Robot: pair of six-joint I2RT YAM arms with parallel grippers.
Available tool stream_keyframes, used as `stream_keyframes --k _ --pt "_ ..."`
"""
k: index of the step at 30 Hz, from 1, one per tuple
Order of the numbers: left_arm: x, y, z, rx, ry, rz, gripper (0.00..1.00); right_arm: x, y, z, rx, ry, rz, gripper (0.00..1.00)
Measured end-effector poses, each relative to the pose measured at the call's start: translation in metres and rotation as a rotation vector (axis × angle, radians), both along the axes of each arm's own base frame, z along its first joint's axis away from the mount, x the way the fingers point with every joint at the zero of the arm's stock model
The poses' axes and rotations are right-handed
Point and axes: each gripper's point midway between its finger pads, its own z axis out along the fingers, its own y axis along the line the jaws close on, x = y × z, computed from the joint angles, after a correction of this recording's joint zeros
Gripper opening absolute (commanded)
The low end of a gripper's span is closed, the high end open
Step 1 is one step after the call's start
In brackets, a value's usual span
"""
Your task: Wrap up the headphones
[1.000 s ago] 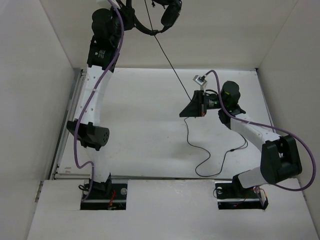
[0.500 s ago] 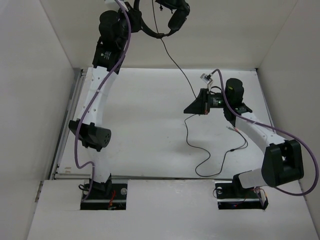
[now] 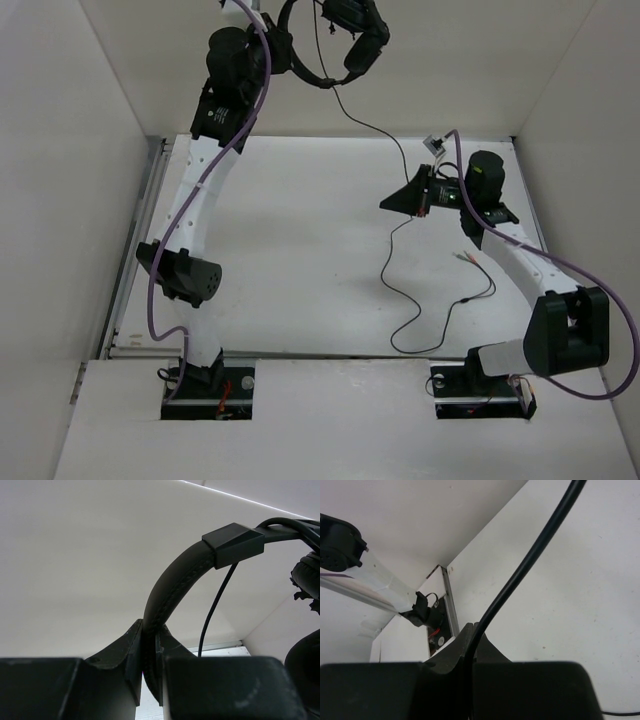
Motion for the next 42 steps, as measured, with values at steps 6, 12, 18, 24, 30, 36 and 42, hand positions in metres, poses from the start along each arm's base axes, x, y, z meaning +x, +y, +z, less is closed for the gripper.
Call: stream_keyframes --k 6,12,18,24,30,36,42 --pt "0.005 0.010 -0.002 0.029 -0.007 0.023 0.02 -0.010 -0.002 0.014 -0.001 -0.053 0.003 0.00" --pt "0.015 0.026 -0.015 0.058 0.013 0.063 0.02 -0.018 -0.002 0.020 -0.009 -0.086 0.009 0.00" --pt "0.020 0.029 -0.025 0.092 0.016 0.089 0.02 -0.028 0.002 0.023 -0.013 -0.090 0.027 0.00" --pt "0.025 0.024 -0.036 0.130 0.028 0.136 0.02 -0.043 0.021 0.029 -0.054 -0.118 0.093 0.00" --pt "0.027 -0.001 -0.063 0.200 0.044 0.125 0.02 -0.050 0.038 0.036 -0.166 -0.247 0.128 0.00" --pt "0.034 -0.011 -0.148 0.338 0.177 0.114 0.02 -0.034 0.024 0.056 -0.341 -0.441 0.058 0.00" --pt "0.024 -0.012 -0.227 0.462 0.335 0.086 0.02 0.007 -0.015 0.094 -0.607 -0.743 -0.121 0.00"
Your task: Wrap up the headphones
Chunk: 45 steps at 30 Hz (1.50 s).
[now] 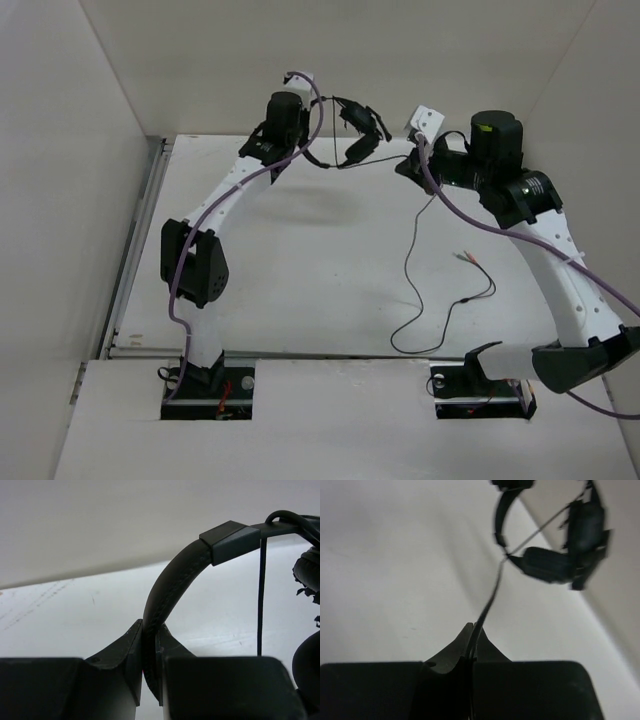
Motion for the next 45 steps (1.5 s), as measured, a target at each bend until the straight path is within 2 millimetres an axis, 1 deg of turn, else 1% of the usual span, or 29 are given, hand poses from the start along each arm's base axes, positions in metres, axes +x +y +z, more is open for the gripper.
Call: stream_keyframes --k 3,6,8,10,13,15,17,19,21,24,26,28,30,32,35,37,39,40,43,45 --pt "-0.017 -0.020 -0.024 0.028 0.058 -0.051 0.02 0.018 -0.020 0.002 -0.114 -0.103 -0.083 0.00" --pt "-0.040 -0.049 -0.044 0.063 0.119 -0.142 0.01 0.035 -0.037 -0.002 -0.217 -0.168 -0.156 0.00" --pt "-0.056 -0.068 -0.053 0.080 0.156 -0.206 0.01 0.046 -0.047 -0.002 -0.273 -0.210 -0.201 0.00" --pt "-0.072 -0.087 -0.058 0.093 0.185 -0.277 0.01 0.057 -0.056 0.001 -0.324 -0.262 -0.248 0.00" --pt "-0.096 -0.109 -0.065 0.099 0.227 -0.373 0.01 0.075 -0.068 0.008 -0.379 -0.358 -0.318 0.00" --pt "-0.110 -0.119 -0.066 0.100 0.252 -0.428 0.00 0.086 -0.074 0.008 -0.407 -0.406 -0.354 0.00" --pt "-0.123 -0.123 -0.064 0.094 0.266 -0.474 0.00 0.095 -0.080 0.003 -0.429 -0.434 -0.385 0.00" --pt "-0.137 -0.124 -0.059 0.086 0.272 -0.513 0.00 0.105 -0.086 -0.003 -0.440 -0.447 -0.408 0.00" --pt "-0.149 -0.126 -0.046 0.072 0.264 -0.550 0.00 0.114 -0.094 -0.008 -0.442 -0.447 -0.434 0.00" --pt "-0.163 -0.129 -0.017 0.035 0.215 -0.600 0.00 0.127 -0.107 -0.019 -0.430 -0.426 -0.477 0.00" --pt "-0.173 -0.129 0.006 0.006 0.174 -0.633 0.00 0.134 -0.114 -0.029 -0.413 -0.395 -0.499 0.00" --pt "-0.182 -0.129 0.024 -0.015 0.142 -0.660 0.00 0.139 -0.118 -0.037 -0.393 -0.368 -0.513 0.00" --pt "-0.190 -0.129 0.038 -0.033 0.116 -0.685 0.00 0.141 -0.119 -0.040 -0.374 -0.350 -0.518 0.00" --pt "-0.196 -0.131 0.045 -0.043 0.105 -0.704 0.00 0.143 -0.116 -0.042 -0.348 -0.339 -0.512 0.00" --pt "-0.200 -0.134 0.044 -0.048 0.111 -0.724 0.00 0.142 -0.111 -0.043 -0.306 -0.320 -0.504 0.00" --pt "-0.202 -0.135 0.044 -0.051 0.118 -0.732 0.00 0.142 -0.110 -0.044 -0.269 -0.296 -0.499 0.02" --pt "-0.203 -0.136 0.050 -0.062 0.114 -0.736 0.00 0.141 -0.108 -0.045 -0.222 -0.265 -0.492 0.05" --pt "-0.203 -0.137 0.054 -0.070 0.109 -0.738 0.00 0.140 -0.107 -0.046 -0.191 -0.245 -0.489 0.06" --pt "-0.205 -0.141 0.075 -0.107 0.081 -0.755 0.00 0.137 -0.107 -0.048 -0.085 -0.168 -0.473 0.08" --pt "-0.207 -0.144 0.094 -0.140 0.052 -0.770 0.00 0.133 -0.105 -0.049 0.009 -0.100 -0.453 0.07"
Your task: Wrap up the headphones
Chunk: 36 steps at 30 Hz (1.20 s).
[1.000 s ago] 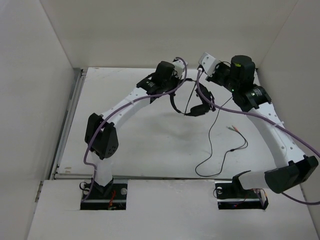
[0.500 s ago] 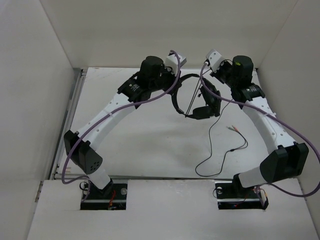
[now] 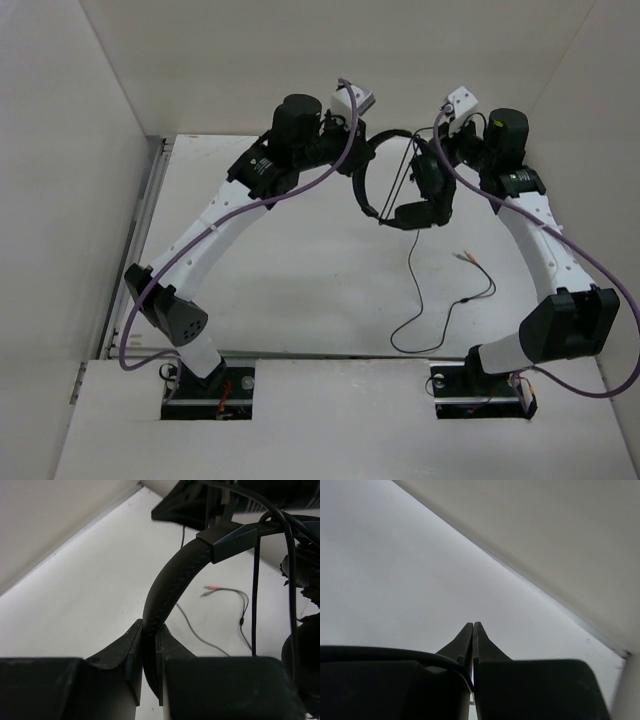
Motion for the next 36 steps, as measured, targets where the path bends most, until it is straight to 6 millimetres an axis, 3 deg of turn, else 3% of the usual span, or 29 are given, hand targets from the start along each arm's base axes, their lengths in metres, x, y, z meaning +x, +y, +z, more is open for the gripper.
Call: stream_keyframes --k 4,10,15,19,24,29,36 --pt "-0.003 -0.009 0.049 -0.098 -0.050 -0.031 0.01 -0.013 0.017 -0.003 0.227 0.108 0.094 0.08" --pt "-0.013 -0.032 0.113 -0.235 -0.103 -0.103 0.01 -0.039 0.064 -0.014 0.586 0.303 0.280 0.12" --pt "-0.017 -0.041 0.142 -0.304 -0.137 -0.126 0.01 -0.052 0.092 -0.029 0.810 0.459 0.366 0.16" --pt "-0.012 -0.036 0.161 -0.338 -0.182 -0.098 0.01 -0.068 0.111 -0.046 0.899 0.570 0.411 0.17" --pt "0.017 -0.016 0.179 -0.369 -0.260 0.026 0.01 -0.104 0.143 -0.065 0.910 0.683 0.496 0.18" --pt "0.069 0.024 0.187 -0.373 -0.334 0.252 0.02 -0.151 0.169 -0.077 0.857 0.759 0.604 0.15" --pt "0.129 0.080 0.175 -0.303 -0.399 0.511 0.01 -0.174 0.169 -0.065 0.787 0.705 0.676 0.06"
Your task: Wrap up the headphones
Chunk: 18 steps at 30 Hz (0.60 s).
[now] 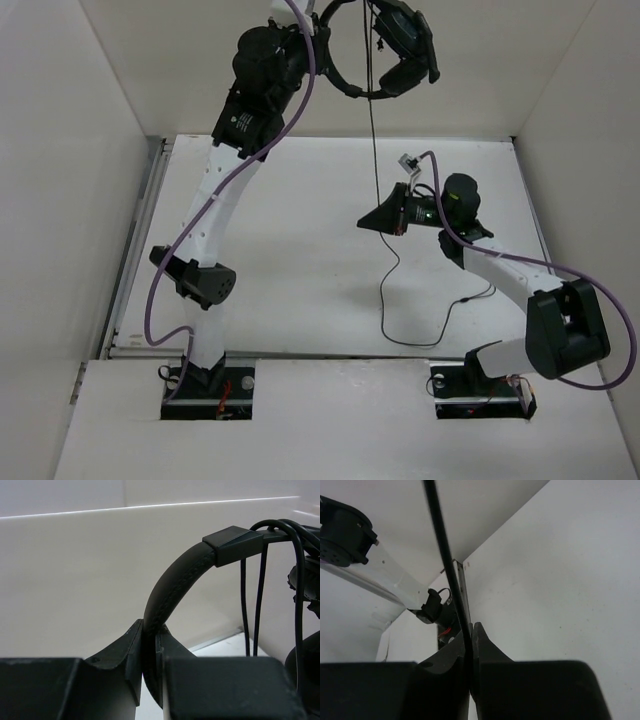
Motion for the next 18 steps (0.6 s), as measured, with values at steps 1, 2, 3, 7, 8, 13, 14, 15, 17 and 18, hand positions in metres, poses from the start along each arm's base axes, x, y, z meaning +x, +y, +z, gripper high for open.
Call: stream_keyframes --k 1,2,3,7,8,13,14,15,17,18 --pt "0.006 0.006 -0.002 0.007 -0.002 0.028 0.01 -0.001 0.000 0.000 -0.004 -0.006 0.002 0.05" --pt "0.010 0.010 -0.003 0.015 -0.004 0.048 0.01 -0.002 -0.001 0.000 -0.007 -0.015 0.003 0.02" --pt "0.014 0.013 -0.007 0.027 -0.001 0.064 0.01 -0.003 -0.001 -0.001 -0.011 -0.019 0.005 0.01" --pt "0.024 0.018 -0.020 0.058 0.012 0.107 0.01 -0.004 -0.001 -0.006 -0.034 -0.018 0.012 0.00" --pt "0.026 0.018 -0.024 0.066 0.016 0.119 0.01 -0.004 0.000 -0.007 -0.042 -0.016 0.015 0.00" --pt "0.041 0.028 -0.046 0.117 0.033 0.215 0.01 -0.012 0.011 -0.001 -0.088 -0.042 0.061 0.00" --pt "0.045 0.030 -0.051 0.129 0.036 0.237 0.01 -0.013 0.014 0.002 -0.101 -0.057 0.070 0.00" --pt "0.047 0.032 -0.056 0.141 0.040 0.255 0.01 -0.014 0.017 0.006 -0.117 -0.079 0.078 0.00" --pt "0.054 0.034 -0.071 0.178 0.053 0.289 0.01 -0.013 0.022 0.014 -0.159 -0.132 0.079 0.00" --pt "0.056 0.035 -0.079 0.196 0.060 0.302 0.01 -0.010 0.023 0.019 -0.183 -0.168 0.073 0.00"
